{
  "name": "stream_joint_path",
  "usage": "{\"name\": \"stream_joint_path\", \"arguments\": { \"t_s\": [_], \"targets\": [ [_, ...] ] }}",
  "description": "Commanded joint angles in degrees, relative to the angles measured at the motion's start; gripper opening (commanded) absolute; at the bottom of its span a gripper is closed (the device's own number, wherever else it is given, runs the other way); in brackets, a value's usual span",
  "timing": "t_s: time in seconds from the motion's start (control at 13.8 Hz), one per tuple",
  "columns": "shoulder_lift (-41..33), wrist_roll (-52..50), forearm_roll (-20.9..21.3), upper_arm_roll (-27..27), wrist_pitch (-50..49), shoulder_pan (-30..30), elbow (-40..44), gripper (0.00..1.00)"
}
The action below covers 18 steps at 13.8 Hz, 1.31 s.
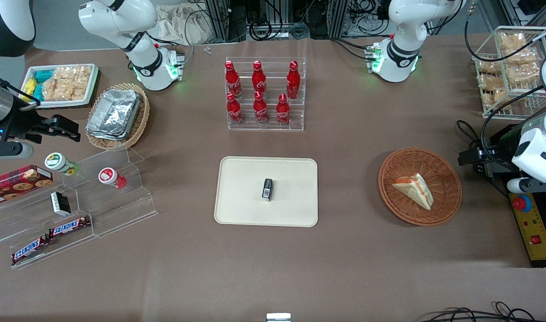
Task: Place sandwich from basket to tray
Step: 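Move the left gripper over the sandwich in the wicker basket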
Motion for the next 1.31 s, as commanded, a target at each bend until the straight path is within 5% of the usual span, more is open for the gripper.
{"name": "stream_joint_path", "arguments": {
  "t_s": [0.0,0.36,0.73,1.24],
  "targets": [
    [0.5,1.0,0.0,-0.7,-0.5,0.8,0.8,1.00],
    [1.1,1.2,0.6,-0.6,0.1,0.8,-0.9,1.00],
    [-4.6,0.7,0.7,-0.5,15.0,0.8,-17.9,1.00],
    [-2.9,-16.1,0.6,-0.6,33.3,0.7,-31.4,1.00]
  ]
}}
